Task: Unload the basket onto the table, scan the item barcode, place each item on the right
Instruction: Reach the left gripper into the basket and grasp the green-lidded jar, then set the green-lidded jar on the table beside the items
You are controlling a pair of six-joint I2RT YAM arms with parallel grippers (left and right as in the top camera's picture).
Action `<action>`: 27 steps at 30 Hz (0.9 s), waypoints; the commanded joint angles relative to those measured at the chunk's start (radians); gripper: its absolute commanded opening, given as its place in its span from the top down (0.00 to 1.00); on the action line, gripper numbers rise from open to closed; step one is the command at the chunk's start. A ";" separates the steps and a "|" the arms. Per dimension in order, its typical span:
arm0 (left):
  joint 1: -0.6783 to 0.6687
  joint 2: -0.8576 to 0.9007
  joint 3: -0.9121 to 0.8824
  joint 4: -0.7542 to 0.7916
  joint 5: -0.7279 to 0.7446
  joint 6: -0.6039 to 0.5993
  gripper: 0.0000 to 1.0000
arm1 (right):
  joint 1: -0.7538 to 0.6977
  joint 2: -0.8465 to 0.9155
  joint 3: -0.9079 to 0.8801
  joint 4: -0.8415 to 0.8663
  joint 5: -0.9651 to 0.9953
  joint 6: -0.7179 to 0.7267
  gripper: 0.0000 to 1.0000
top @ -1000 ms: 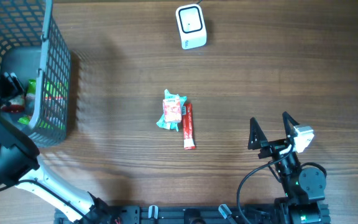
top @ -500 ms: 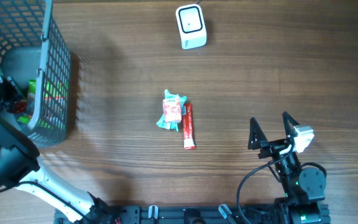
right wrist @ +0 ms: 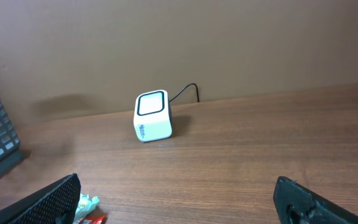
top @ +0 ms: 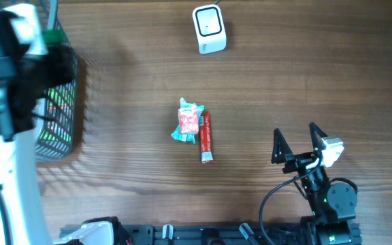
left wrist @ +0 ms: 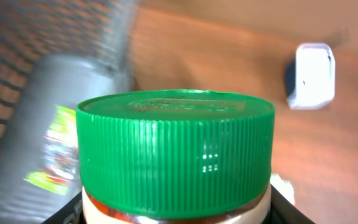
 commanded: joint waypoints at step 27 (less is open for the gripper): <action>-0.541 0.519 -0.424 0.163 -0.111 -0.206 0.00 | -0.005 -0.005 -0.001 0.004 -0.005 0.008 0.00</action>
